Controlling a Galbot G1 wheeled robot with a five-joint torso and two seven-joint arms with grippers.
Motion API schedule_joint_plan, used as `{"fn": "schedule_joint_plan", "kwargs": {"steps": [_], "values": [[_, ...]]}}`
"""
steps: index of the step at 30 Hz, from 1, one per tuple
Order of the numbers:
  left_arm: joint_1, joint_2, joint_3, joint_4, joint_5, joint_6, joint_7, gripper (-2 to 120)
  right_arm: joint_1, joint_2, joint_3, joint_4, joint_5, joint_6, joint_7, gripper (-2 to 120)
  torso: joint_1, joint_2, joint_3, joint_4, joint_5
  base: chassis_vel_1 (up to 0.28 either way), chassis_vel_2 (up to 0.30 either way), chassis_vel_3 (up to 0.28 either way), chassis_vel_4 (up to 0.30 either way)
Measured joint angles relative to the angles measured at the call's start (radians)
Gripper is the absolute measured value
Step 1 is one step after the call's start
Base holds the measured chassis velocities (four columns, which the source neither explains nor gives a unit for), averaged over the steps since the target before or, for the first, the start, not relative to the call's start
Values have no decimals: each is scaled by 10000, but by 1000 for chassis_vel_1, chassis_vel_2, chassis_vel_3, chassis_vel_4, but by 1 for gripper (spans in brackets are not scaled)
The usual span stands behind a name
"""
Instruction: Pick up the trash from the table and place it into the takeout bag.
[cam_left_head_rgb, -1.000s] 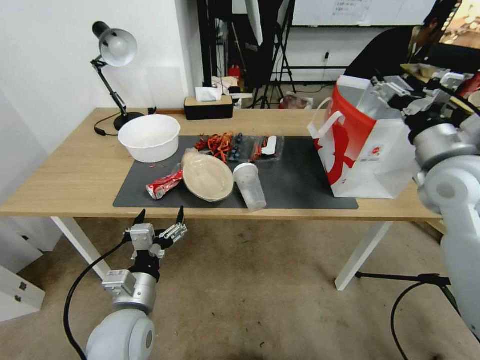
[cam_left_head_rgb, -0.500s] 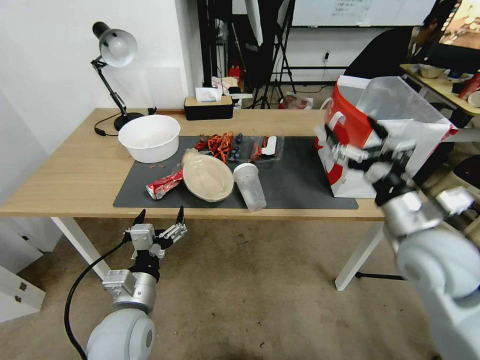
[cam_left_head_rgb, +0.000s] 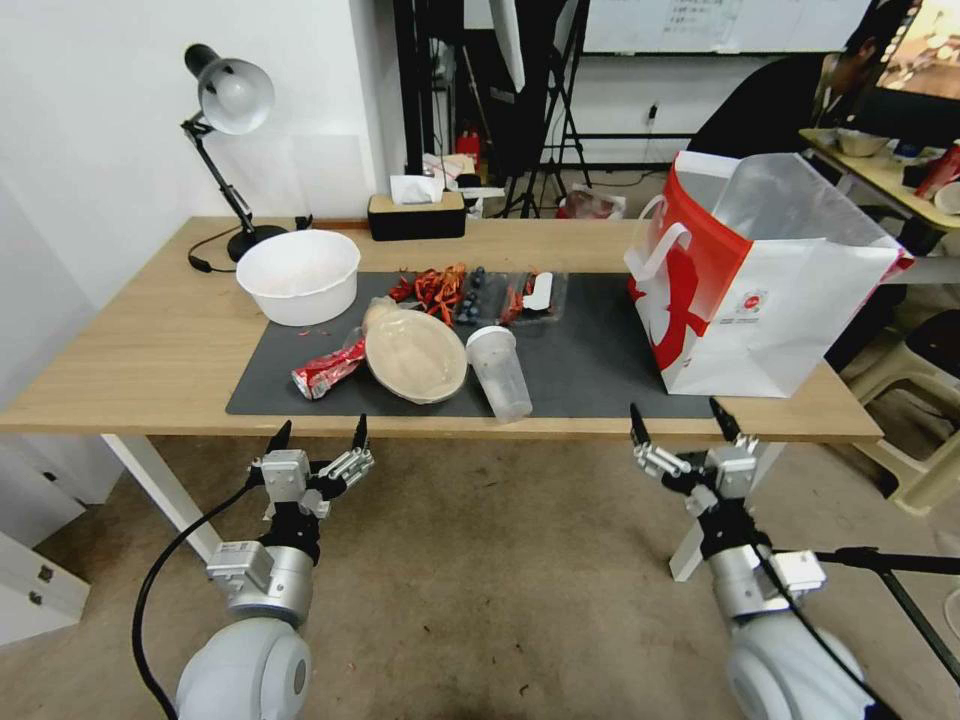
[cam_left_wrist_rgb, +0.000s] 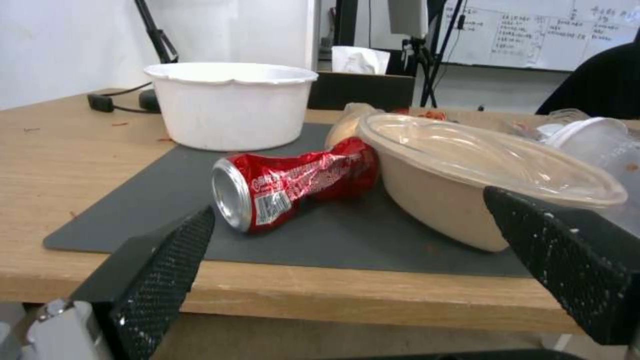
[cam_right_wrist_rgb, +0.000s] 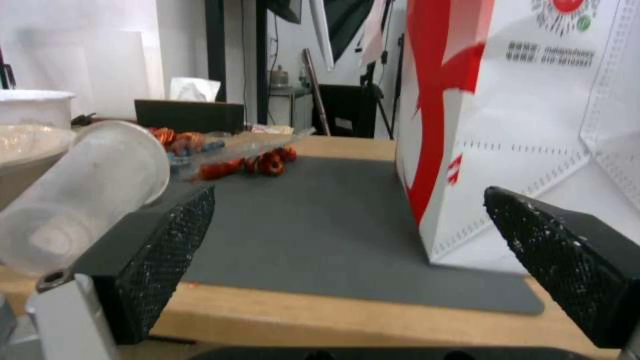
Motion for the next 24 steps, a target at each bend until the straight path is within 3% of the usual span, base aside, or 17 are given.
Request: {"fn": "schedule_joint_plan", "kwargs": {"steps": [13,24], "values": [[26,-8,-25,17,5,-34,-8,100,703,-64,-558,91,222,-430,439,100,0,0,0,0,1,0,0,0,0],[61,-42,-38,-3,41,-37,-13,100,3319,-528,-2870,-222,1833,-2452,1231,99,1,0,3,0,1,0,0,0,0]]}}
